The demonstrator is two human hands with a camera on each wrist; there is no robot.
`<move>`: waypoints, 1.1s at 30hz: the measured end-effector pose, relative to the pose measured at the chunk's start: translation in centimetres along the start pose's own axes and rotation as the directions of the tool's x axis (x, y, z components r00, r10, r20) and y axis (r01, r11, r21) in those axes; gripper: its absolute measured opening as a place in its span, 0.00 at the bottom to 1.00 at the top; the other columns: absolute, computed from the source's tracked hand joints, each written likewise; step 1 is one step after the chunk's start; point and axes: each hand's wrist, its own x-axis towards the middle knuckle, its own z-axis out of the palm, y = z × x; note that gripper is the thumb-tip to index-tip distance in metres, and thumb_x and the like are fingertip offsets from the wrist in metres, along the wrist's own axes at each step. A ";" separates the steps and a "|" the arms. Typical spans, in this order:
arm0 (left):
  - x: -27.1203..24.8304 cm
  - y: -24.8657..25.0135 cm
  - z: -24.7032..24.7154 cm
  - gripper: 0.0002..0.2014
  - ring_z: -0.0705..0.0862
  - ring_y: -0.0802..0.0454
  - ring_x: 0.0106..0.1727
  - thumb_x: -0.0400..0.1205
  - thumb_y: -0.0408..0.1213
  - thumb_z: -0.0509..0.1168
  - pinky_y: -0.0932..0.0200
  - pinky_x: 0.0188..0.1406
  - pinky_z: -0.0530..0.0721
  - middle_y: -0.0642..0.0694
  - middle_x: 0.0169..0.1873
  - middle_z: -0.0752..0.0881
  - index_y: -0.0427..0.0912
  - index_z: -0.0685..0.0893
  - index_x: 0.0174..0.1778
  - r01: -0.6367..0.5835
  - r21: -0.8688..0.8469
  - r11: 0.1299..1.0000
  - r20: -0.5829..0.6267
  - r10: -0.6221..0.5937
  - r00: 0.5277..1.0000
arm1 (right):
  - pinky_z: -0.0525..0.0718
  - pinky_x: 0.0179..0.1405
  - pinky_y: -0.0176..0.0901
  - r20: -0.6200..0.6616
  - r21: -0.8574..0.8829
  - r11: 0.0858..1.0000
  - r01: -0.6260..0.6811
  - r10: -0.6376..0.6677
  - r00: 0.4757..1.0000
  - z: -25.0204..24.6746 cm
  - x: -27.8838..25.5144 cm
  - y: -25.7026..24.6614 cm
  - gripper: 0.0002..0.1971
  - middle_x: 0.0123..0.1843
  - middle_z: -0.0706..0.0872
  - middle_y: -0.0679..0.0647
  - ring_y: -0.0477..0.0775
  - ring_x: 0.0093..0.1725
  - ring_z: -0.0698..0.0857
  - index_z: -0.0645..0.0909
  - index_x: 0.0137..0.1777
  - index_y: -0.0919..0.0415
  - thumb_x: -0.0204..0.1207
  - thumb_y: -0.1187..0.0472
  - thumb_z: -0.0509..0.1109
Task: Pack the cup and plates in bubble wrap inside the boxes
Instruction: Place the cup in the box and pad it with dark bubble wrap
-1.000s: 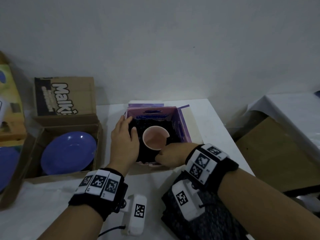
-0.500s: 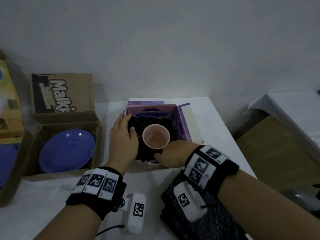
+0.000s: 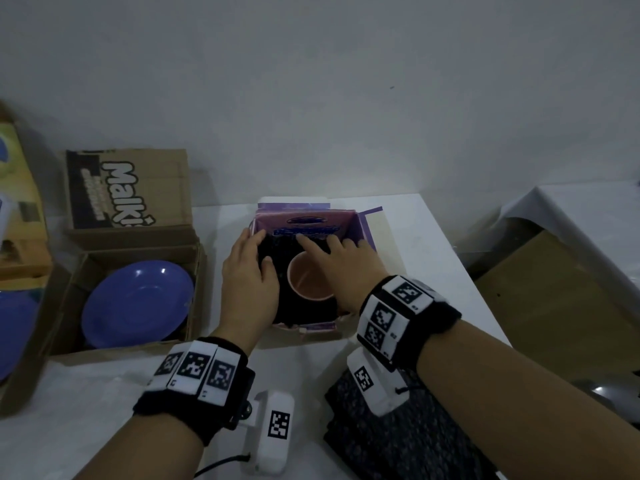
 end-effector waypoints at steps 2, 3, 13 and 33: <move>0.0 0.1 0.0 0.22 0.62 0.47 0.79 0.84 0.32 0.56 0.49 0.80 0.61 0.45 0.78 0.66 0.45 0.70 0.76 -0.006 0.011 1.000 -0.003 0.006 1.000 | 0.70 0.68 0.56 -0.027 -0.053 0.998 0.016 -0.018 0.999 0.6 0.5 -0.1 0.50 0.73 0.72 0.64 0.64 0.68 0.76 0.30 0.82 0.48 0.76 0.56 0.68; 0.1 0.1 0.0 0.22 0.62 0.47 0.79 0.85 0.32 0.56 0.49 0.80 0.61 0.45 0.78 0.66 0.45 0.70 0.76 -0.006 0.011 1.000 -0.005 0.006 1.000 | 0.70 0.68 0.56 -0.022 -0.078 0.997 0.026 -0.028 0.999 0.9 0.8 -0.2 0.50 0.72 0.73 0.65 0.64 0.67 0.76 0.29 0.82 0.48 0.77 0.55 0.68; 0.0 0.0 0.0 0.22 0.62 0.47 0.80 0.84 0.32 0.56 0.48 0.79 0.61 0.44 0.78 0.66 0.44 0.69 0.76 -0.008 0.006 1.000 -0.003 0.008 1.000 | 0.45 0.79 0.70 -0.047 -0.054 0.996 -0.074 0.072 0.996 0.0 0.1 2.9 0.52 0.85 0.44 0.62 0.65 0.83 0.40 0.37 0.83 0.49 0.70 0.52 0.73; -0.4 1.3 -0.3 0.29 0.57 0.41 0.81 0.84 0.38 0.56 0.41 0.78 0.57 0.44 0.83 0.56 0.45 0.56 0.82 0.028 0.363 0.932 0.089 -0.064 0.994 | 0.83 0.55 0.57 -0.185 0.871 0.485 -0.072 0.462 0.868 5.5 -5.4 5.4 0.19 0.55 0.87 0.57 0.61 0.51 0.86 0.67 0.74 0.49 0.85 0.48 0.52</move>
